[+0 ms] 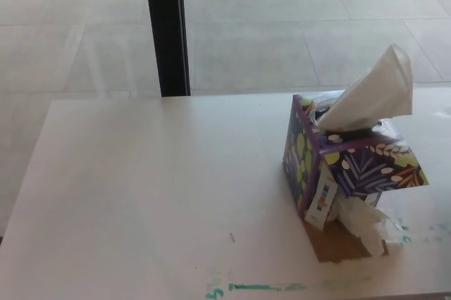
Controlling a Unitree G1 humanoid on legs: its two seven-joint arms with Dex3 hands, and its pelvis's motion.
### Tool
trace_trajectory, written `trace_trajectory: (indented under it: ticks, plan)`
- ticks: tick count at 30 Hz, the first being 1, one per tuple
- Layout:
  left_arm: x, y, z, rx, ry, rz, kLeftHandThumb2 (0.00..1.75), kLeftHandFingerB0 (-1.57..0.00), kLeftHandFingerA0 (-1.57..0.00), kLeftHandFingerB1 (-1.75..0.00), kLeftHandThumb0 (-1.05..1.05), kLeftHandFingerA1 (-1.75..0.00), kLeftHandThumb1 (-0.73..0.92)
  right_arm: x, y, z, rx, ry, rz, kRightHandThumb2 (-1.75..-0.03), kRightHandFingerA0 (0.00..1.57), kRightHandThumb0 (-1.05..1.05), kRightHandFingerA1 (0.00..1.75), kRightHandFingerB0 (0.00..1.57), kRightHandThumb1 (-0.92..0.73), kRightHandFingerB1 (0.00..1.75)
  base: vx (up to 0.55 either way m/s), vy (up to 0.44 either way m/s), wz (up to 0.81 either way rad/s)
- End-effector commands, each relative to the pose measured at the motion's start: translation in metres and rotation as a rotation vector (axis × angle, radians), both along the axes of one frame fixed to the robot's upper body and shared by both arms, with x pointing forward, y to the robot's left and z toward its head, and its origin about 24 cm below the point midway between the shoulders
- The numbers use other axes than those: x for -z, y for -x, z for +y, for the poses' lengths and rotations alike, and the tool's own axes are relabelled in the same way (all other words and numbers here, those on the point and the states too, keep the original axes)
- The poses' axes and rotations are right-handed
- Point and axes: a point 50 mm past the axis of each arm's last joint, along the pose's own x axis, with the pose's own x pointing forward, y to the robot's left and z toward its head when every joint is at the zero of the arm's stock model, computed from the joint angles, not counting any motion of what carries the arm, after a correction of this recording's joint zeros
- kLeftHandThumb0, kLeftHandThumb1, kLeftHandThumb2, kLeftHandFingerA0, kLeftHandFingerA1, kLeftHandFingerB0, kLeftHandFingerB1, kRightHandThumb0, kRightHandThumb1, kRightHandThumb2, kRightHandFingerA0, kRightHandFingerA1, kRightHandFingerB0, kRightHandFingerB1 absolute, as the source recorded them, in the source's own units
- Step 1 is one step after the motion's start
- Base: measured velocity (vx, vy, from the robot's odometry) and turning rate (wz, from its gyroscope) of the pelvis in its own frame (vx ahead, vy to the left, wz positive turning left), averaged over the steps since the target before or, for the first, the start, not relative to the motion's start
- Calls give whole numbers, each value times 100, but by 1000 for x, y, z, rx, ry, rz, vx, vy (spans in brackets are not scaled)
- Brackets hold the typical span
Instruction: The robot uses its right hand to pull out a tissue from the tissue box kept in the middle of the desk and put it on the right side
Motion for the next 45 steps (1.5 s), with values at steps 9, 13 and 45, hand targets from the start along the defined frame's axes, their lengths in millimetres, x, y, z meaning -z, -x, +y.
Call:
trace_trajectory:
  ticks: [9, 13, 45]
  plan:
    - [-3, -12, 5, 59, -35, -28, 110, -47, -25, -58, -82, -54, 73, 101, 30, 20, 27, -12, 644, -61, 60, -31, 125, 47, -70, 39, 0, 0, 0]
    - [-2, -12, 5, 40, -35, -35, 109, -46, -26, -57, -81, -54, 71, 111, 32, 33, -2, -79, 739, -62, 18, -43, 54, 14, -68, 28, 0, 0, 0]
    - [-6, -9, 7, 44, -50, -29, 67, -53, -30, -41, -82, -42, 91, -48, 50, 3, 4, -300, 329, -60, 16, -48, 33, 21, -63, 29, 0, 0, 0]
